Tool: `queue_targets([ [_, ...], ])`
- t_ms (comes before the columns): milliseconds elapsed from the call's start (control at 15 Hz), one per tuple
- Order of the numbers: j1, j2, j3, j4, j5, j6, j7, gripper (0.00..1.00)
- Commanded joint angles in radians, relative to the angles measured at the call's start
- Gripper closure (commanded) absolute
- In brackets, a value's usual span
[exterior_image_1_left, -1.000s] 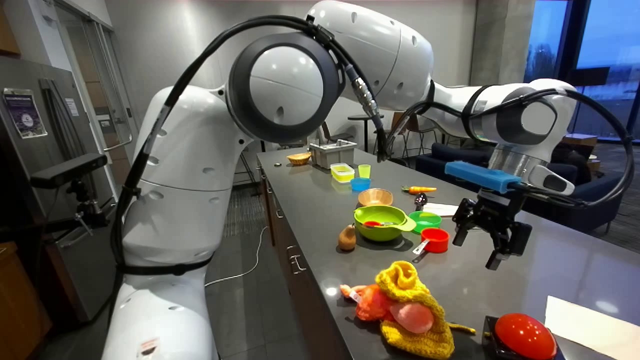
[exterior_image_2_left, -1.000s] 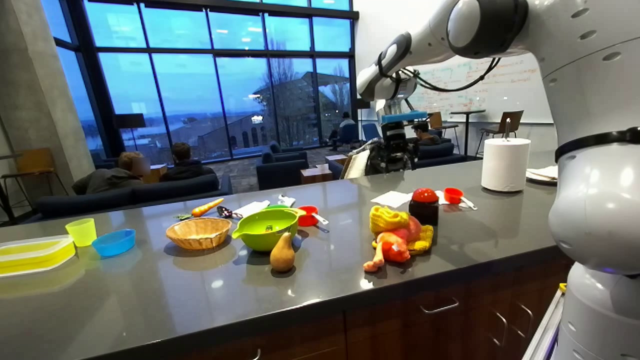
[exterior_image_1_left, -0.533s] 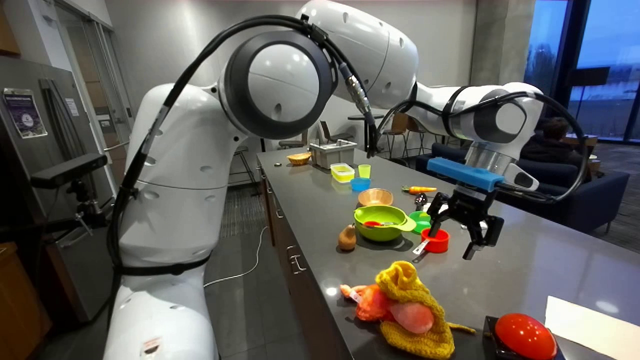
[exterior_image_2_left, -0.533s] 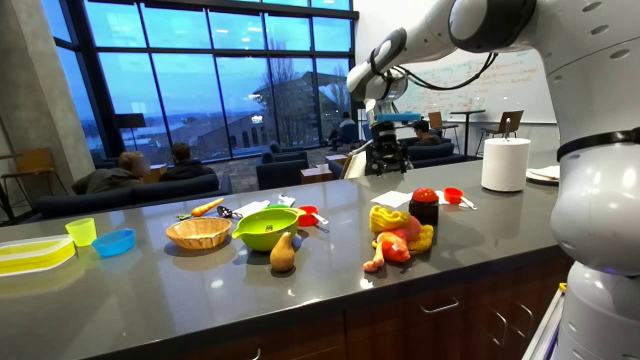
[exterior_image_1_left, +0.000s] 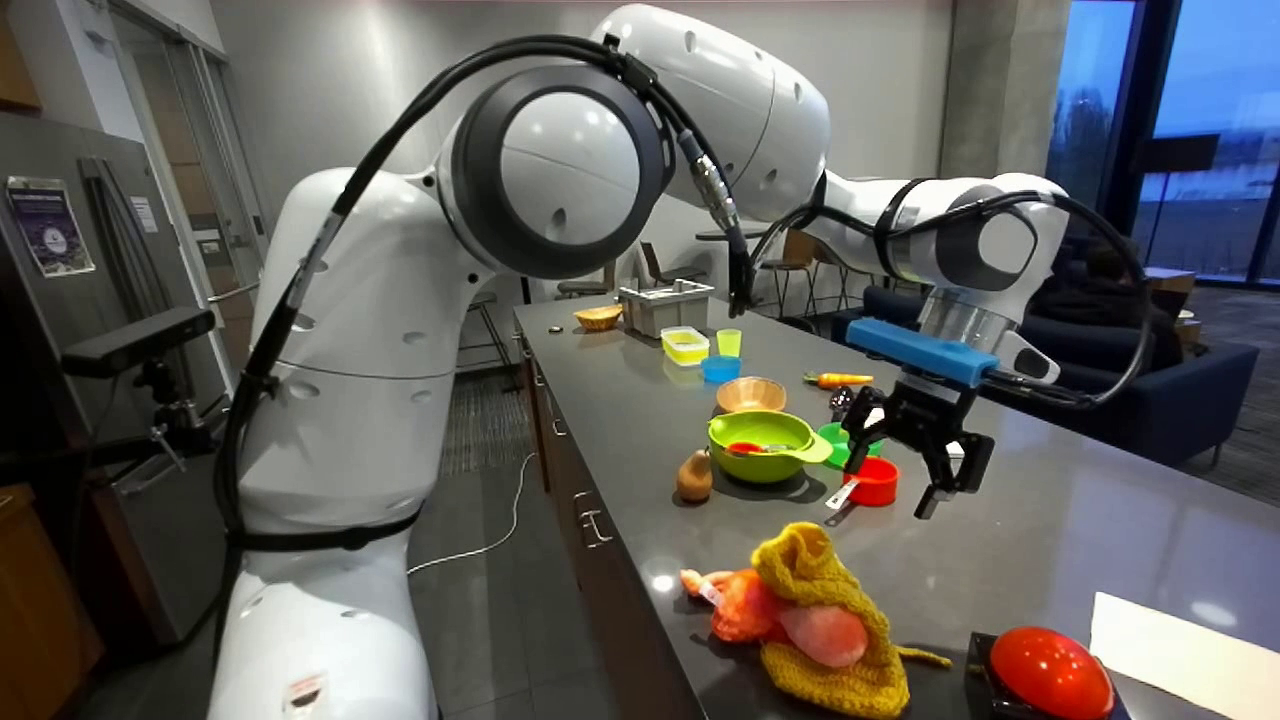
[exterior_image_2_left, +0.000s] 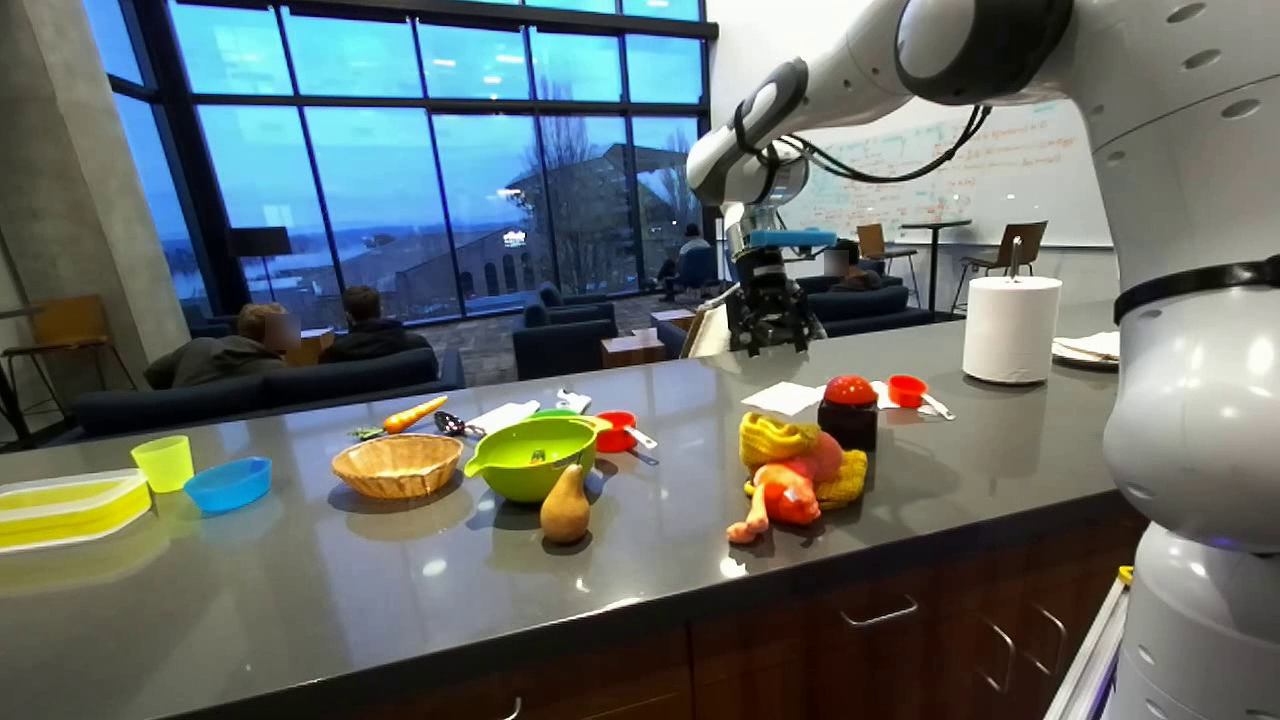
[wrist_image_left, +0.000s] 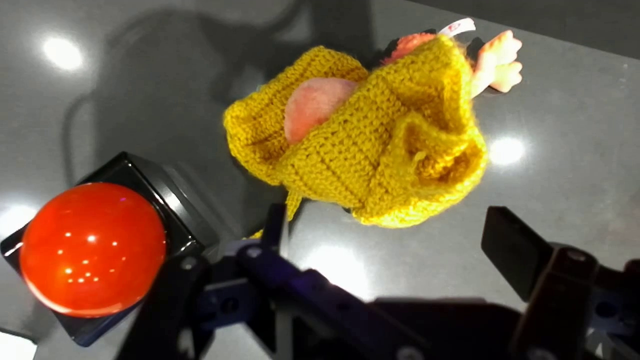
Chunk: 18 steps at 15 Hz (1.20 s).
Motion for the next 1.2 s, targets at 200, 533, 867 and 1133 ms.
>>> queue_targets([
  [200, 0.003, 0.053, 0.005, 0.049, 0.007, 0.029, -0.026, 0.00],
  [533, 0.007, 0.174, 0.040, 0.214, 0.015, 0.031, -0.072, 0.00],
  [867, 0.008, 0.292, 0.083, 0.396, 0.048, 0.007, -0.081, 0.00],
  [1133, 0.005, 0.364, 0.115, 0.503, 0.094, 0.002, -0.070, 0.00],
])
